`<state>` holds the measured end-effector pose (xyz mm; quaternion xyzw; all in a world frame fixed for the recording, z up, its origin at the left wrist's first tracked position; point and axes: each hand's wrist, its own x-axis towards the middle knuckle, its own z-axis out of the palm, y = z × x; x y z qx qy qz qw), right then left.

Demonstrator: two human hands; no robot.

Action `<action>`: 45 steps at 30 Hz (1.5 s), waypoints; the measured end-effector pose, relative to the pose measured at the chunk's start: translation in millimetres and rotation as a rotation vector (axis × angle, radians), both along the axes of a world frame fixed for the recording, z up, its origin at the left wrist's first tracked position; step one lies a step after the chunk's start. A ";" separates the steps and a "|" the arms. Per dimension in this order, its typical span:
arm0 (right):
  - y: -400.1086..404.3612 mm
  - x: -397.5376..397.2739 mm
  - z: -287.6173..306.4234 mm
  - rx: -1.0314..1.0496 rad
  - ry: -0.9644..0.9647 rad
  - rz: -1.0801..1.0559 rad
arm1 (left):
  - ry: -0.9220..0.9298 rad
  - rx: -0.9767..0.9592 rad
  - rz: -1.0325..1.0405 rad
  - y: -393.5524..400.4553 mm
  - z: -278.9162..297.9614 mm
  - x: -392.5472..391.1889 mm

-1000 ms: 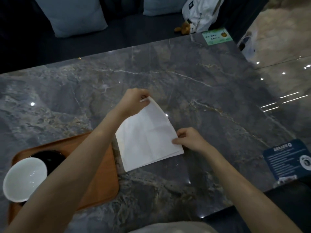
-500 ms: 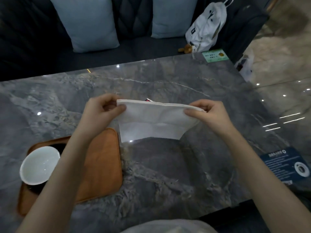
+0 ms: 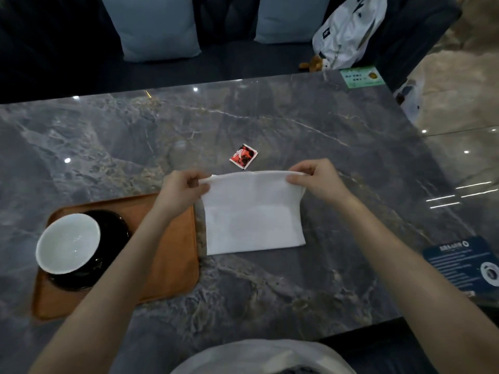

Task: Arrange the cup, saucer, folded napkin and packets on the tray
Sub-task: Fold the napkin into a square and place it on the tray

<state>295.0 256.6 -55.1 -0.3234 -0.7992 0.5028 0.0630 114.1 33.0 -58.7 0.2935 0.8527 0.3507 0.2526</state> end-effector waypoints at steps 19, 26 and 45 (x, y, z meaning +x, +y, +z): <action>-45.9 49.7 -24.4 0.321 -0.072 0.040 | 0.267 -0.024 -0.269 -46.3 -27.4 53.9; -77.7 81.6 -65.0 0.512 -0.123 0.186 | 0.289 -0.127 -0.293 -59.5 -53.8 80.1; -116.2 68.1 -79.8 0.459 -0.404 -0.016 | 0.364 -0.306 -0.515 3.0 -89.4 139.3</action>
